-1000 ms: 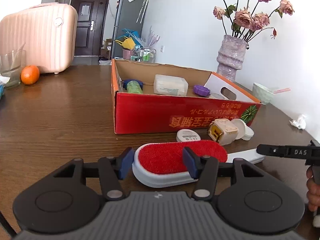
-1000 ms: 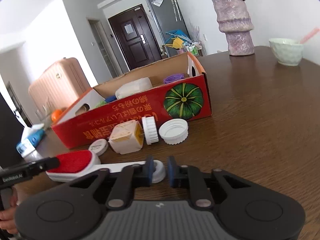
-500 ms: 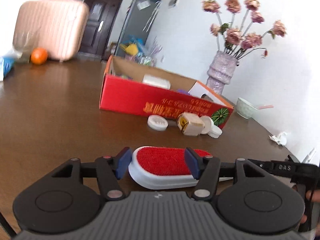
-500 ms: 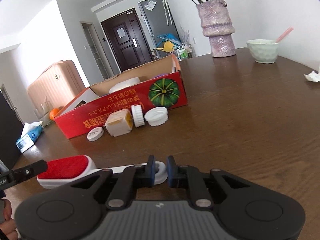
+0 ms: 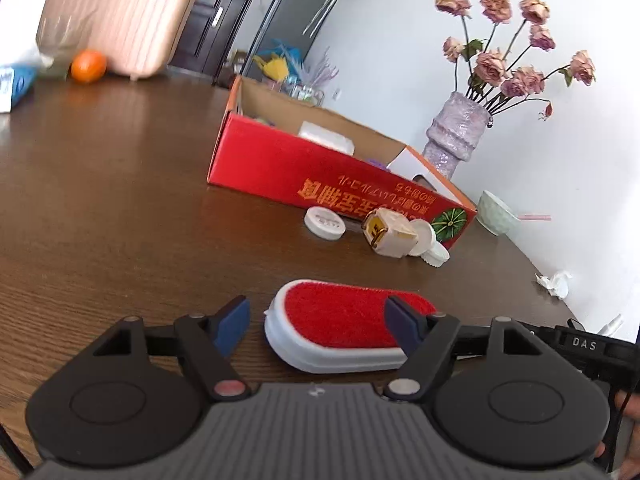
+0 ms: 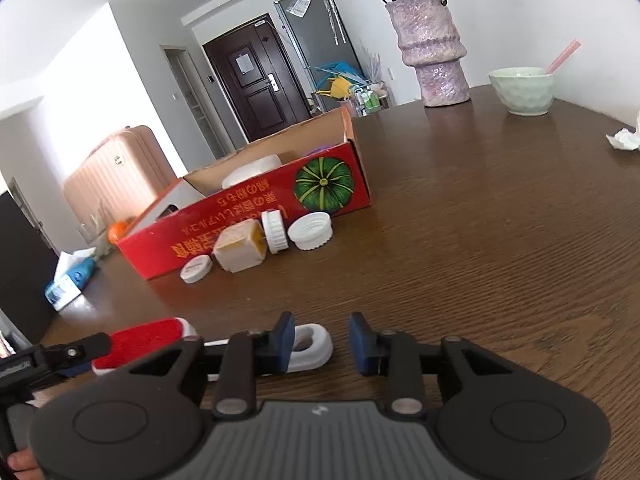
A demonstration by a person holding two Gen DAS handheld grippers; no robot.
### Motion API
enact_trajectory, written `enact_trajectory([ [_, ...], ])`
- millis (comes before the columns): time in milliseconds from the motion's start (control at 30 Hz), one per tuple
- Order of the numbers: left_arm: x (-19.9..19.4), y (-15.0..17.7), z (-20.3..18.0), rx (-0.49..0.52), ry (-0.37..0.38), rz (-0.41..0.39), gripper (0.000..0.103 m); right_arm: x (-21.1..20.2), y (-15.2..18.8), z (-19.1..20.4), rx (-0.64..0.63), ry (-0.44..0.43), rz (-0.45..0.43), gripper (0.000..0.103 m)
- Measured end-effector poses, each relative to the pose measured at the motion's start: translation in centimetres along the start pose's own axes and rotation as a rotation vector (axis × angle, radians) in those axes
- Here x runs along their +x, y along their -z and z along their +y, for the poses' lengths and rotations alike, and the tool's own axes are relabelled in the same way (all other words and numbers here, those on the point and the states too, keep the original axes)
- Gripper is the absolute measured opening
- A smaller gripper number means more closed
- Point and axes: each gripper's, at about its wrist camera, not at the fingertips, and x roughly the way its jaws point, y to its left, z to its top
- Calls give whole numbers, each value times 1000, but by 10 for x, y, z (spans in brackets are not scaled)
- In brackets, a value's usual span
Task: Organize rigid objects
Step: 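Carry the lint roller and white cap into the box and open both tools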
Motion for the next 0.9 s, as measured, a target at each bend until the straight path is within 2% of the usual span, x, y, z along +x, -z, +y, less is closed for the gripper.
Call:
enact_trajectory([
  [100,1,1,2,-5,42,13,69,3,2,-1,-4,22,12,28],
  [133,2,1,1,-4,43,15,68,4,3,-1,-12,31,7,23],
  [333,4,0,0,-18,28,19,61,5,3,0,-1,10,6,14],
  [500,-1,-10,-5,-39,75,-18,58,-7,2,-1,21,26,-76,14],
  [600,-5,-36,-16,2,111,-80,58,-20,-17,8,-2,19,-155,14],
  [700,-5,-78,-29,43,125,-173,58,-22,-50,20,-43,2,-235,14],
  [767,4,-104,-34,41,112,-207,58,-11,-74,28,-70,-1,-282,14],
  [867,29,-136,-31,-2,72,-234,59,21,-109,32,-55,-22,-291,14],
  [900,40,-144,-27,-15,81,-231,61,33,-118,33,-49,-24,-287,14],
])
